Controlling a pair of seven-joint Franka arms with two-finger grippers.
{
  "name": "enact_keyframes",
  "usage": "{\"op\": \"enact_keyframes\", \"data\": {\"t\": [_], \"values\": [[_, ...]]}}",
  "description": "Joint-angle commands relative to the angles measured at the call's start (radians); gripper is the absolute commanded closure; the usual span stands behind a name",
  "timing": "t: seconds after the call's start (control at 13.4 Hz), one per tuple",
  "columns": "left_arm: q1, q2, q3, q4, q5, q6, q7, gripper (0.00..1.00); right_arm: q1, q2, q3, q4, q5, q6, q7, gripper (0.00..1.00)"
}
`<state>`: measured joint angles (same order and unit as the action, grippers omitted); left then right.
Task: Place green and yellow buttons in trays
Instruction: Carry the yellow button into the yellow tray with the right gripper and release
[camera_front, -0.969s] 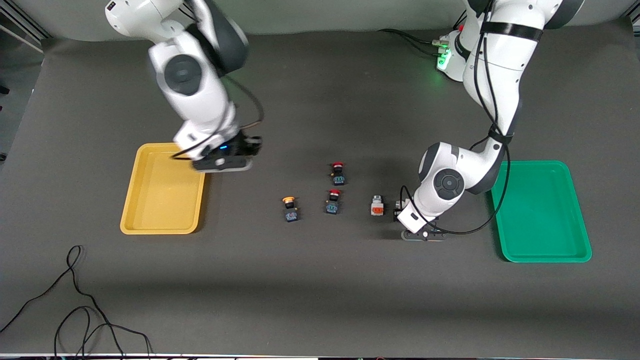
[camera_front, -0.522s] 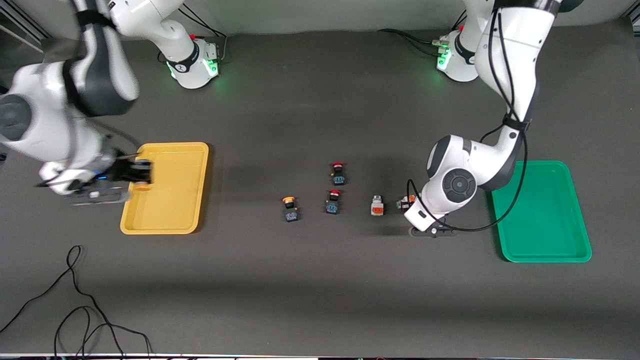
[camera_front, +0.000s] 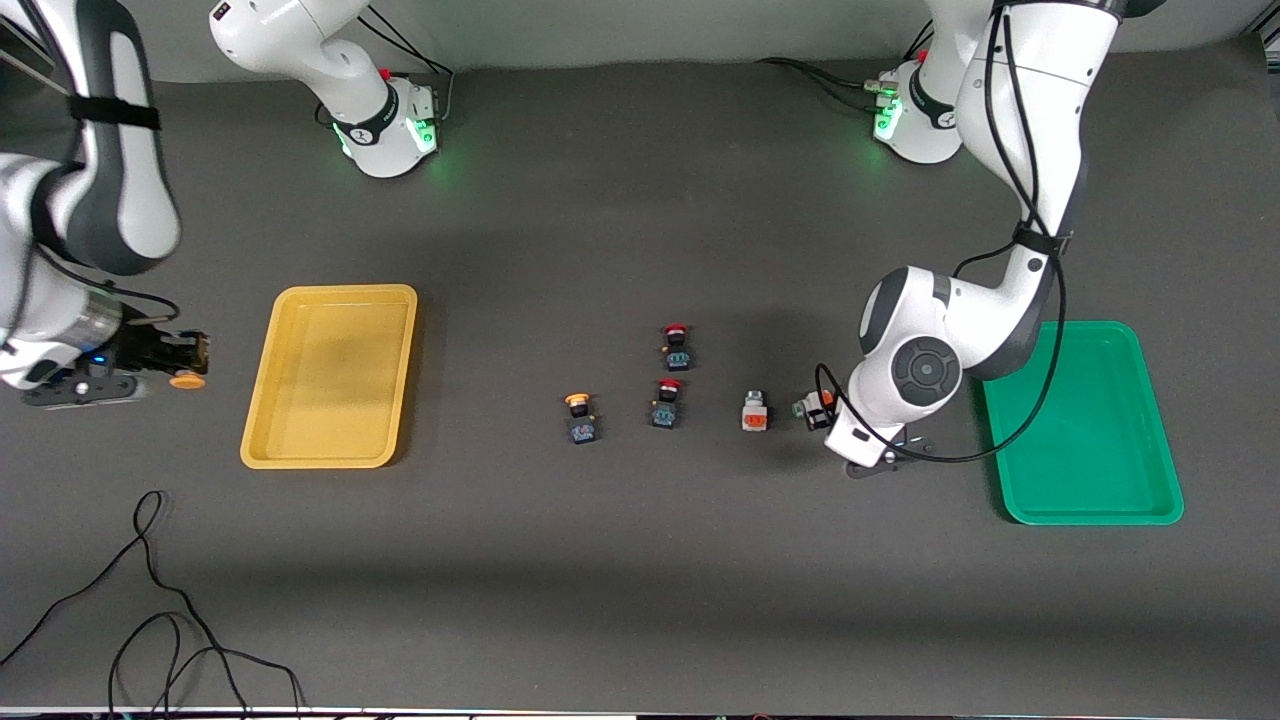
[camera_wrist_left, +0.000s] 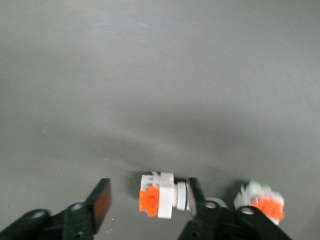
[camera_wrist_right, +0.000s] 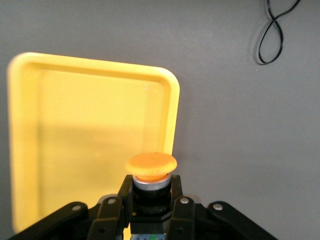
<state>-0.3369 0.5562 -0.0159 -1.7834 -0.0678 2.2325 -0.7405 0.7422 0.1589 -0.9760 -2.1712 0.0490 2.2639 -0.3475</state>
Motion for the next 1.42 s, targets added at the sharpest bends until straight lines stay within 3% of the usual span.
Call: {"op": "enact_keyframes", "data": {"t": [0.0, 0.22, 0.37, 0.45, 0.6, 0.67, 0.75, 0.82, 0.89, 1.04, 1.12, 1.19, 1.27, 1.34], "values": [[0.024, 0.02, -0.001, 0.016, -0.004, -0.017, -0.263, 0.0, -0.004, 0.144, 0.008, -0.056, 0.131, 0.126, -0.1, 0.87], [0.019, 0.076, -0.009, 0.042, -0.01, -0.007, -0.631, 0.0, -0.003, 0.325, 0.022, -0.045, 0.43, 0.158, -0.307, 0.87], [0.013, 0.082, -0.01, 0.042, -0.01, -0.008, -0.758, 0.0, -0.003, 0.414, 0.025, -0.029, 0.591, 0.16, -0.42, 0.87], [0.009, 0.082, -0.013, 0.041, -0.021, -0.01, -0.764, 0.0, -0.003, 0.451, 0.037, -0.015, 0.647, 0.158, -0.453, 0.87], [0.006, 0.086, -0.024, 0.039, -0.061, -0.016, -0.796, 0.0, -0.004, 0.467, 0.046, -0.012, 0.677, 0.155, -0.469, 0.86], [-0.004, 0.093, -0.03, 0.039, -0.064, -0.016, -0.816, 0.0, -0.006, 0.465, 0.046, -0.012, 0.677, 0.152, -0.469, 0.77], [-0.008, 0.102, -0.032, 0.039, -0.064, -0.016, -0.839, 0.0, -0.006, 0.464, 0.046, -0.012, 0.677, 0.152, -0.469, 0.5], [-0.022, 0.109, -0.035, 0.039, -0.063, -0.013, -0.843, 0.01, -0.006, 0.462, 0.046, -0.012, 0.677, 0.151, -0.467, 0.15], [-0.03, 0.114, -0.035, 0.039, -0.06, -0.013, -0.843, 0.01, -0.006, 0.459, 0.046, -0.01, 0.678, 0.149, -0.458, 0.0], [-0.03, 0.123, -0.035, 0.039, -0.053, -0.01, -0.843, 0.03, -0.001, 0.449, 0.043, -0.007, 0.678, 0.144, -0.453, 0.0], [-0.031, 0.125, -0.035, 0.038, -0.05, -0.01, -0.84, 0.14, 0.008, 0.42, 0.037, 0.001, 0.675, 0.123, -0.45, 0.0], [-0.033, 0.125, -0.035, 0.038, -0.049, -0.011, -0.827, 0.76, 0.013, 0.395, 0.021, 0.01, 0.664, 0.074, -0.449, 0.0], [-0.033, 0.125, -0.035, 0.039, -0.047, -0.014, -0.827, 1.0, 0.014, 0.386, -0.012, 0.04, 0.657, 0.03, -0.449, 0.0], [-0.034, 0.125, -0.033, 0.039, -0.035, -0.016, -0.826, 1.0, 0.014, 0.384, -0.032, 0.078, 0.62, -0.015, -0.444, 0.0]]}}
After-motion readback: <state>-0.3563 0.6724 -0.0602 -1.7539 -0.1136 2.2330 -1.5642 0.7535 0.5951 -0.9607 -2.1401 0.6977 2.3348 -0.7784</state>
